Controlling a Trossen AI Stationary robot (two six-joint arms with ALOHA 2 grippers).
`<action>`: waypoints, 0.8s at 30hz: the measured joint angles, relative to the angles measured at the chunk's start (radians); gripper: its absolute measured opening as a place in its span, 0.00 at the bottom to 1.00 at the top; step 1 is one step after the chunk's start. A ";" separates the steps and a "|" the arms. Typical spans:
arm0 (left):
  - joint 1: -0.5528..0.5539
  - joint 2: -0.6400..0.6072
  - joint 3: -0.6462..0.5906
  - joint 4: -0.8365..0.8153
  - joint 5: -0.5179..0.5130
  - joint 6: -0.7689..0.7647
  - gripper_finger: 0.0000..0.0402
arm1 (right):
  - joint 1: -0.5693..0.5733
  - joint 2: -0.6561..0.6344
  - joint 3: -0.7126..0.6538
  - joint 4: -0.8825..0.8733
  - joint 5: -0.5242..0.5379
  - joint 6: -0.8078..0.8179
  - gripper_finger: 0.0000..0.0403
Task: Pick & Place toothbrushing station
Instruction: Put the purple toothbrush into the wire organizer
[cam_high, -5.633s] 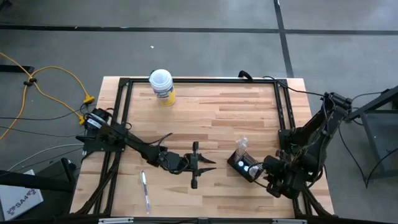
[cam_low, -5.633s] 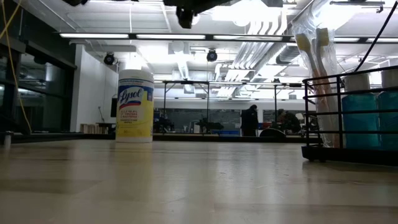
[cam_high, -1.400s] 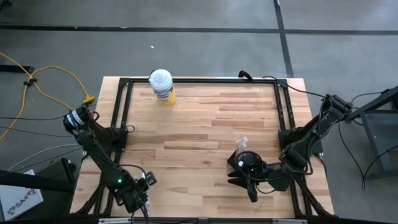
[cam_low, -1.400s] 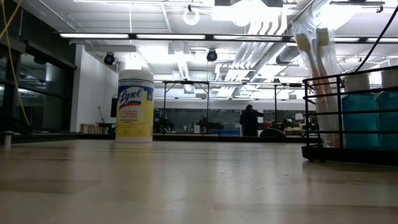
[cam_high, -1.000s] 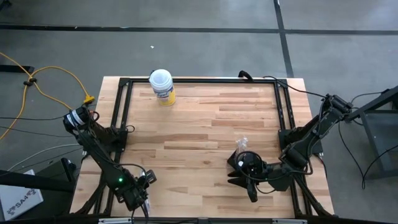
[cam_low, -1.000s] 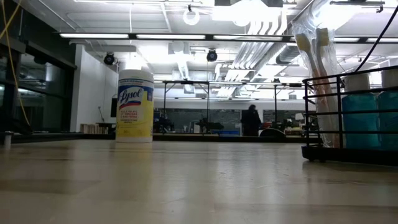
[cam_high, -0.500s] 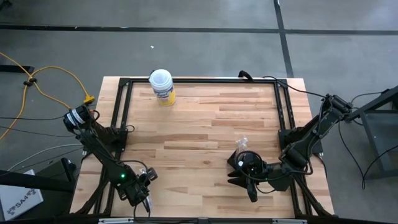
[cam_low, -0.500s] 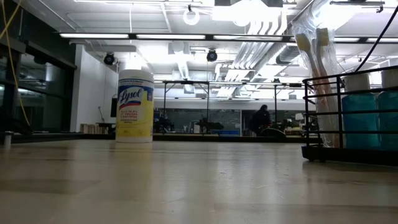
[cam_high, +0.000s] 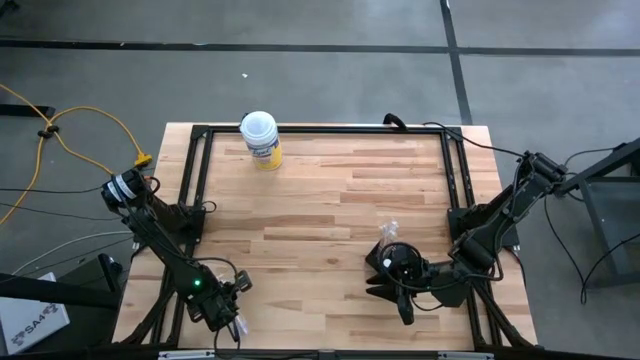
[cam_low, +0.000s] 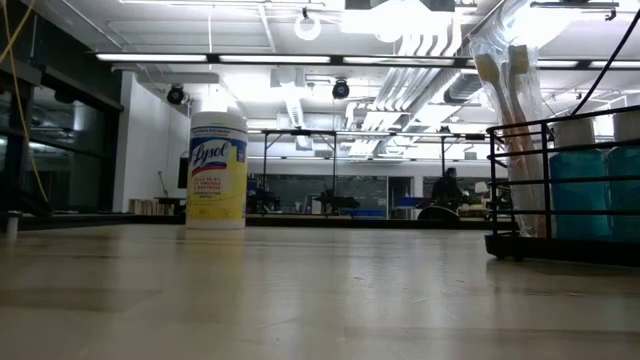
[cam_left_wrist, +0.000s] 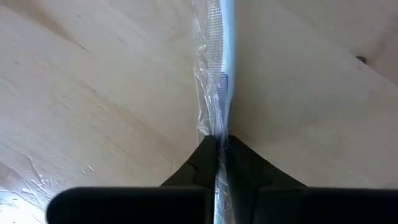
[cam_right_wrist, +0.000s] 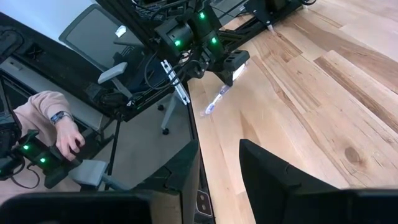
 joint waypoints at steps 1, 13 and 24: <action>0.000 0.000 0.000 0.000 -0.001 0.000 0.03 | 0.000 0.000 0.000 0.000 0.000 0.000 0.27; 0.001 -0.021 0.007 0.009 -0.080 0.023 0.02 | 0.000 0.000 0.000 0.000 0.000 0.000 0.27; 0.132 -0.197 0.024 0.198 -0.203 -0.008 0.02 | -0.001 0.000 0.000 0.000 0.001 -0.036 0.27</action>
